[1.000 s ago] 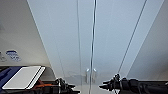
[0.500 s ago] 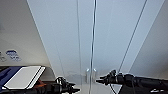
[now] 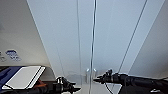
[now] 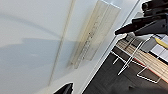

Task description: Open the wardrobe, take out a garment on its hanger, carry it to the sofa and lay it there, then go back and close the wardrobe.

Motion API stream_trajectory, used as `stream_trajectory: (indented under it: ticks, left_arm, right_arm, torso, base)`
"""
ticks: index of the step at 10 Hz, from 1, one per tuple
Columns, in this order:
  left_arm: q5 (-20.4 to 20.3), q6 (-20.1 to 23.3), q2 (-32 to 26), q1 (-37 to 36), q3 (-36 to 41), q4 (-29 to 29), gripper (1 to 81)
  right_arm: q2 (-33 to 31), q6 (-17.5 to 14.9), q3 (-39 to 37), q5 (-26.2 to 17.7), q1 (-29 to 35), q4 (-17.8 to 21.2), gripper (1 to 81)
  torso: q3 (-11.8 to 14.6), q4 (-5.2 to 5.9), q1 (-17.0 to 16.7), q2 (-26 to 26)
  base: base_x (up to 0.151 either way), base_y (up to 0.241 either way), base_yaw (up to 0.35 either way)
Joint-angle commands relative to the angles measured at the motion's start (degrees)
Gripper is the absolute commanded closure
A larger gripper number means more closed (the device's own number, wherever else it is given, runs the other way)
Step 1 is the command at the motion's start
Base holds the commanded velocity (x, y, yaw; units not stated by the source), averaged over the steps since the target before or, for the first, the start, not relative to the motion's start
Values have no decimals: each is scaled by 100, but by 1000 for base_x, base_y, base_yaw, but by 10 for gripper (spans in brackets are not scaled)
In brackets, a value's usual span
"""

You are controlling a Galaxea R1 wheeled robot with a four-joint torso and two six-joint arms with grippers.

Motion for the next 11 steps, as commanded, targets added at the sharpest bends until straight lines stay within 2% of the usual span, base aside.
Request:
stream_trajectory:
  ticks: [1, 7, 11]
  left_arm:
    - [29, 6, 74, -818, -13, 101, 10]
    - [142, -2, 232, -853, -111, 162, 10]
    - [169, 7, 664, -888, -524, 180, 10]
  right_arm:
    - [88, 30, -65, 64, 891, 1, 10]
    - [316, 38, -479, 126, 1032, 19, 10]
    - [510, 38, -558, 100, 1093, 36, 10]
  torso:
    - [0, 0, 0, 0]
    - [-5, 0, 2, 7]
    - [-7, 0, 2, 7]
  base:
    - [0, 0, 0]
    - [0, 0, 0]
    - [0, 0, 0]
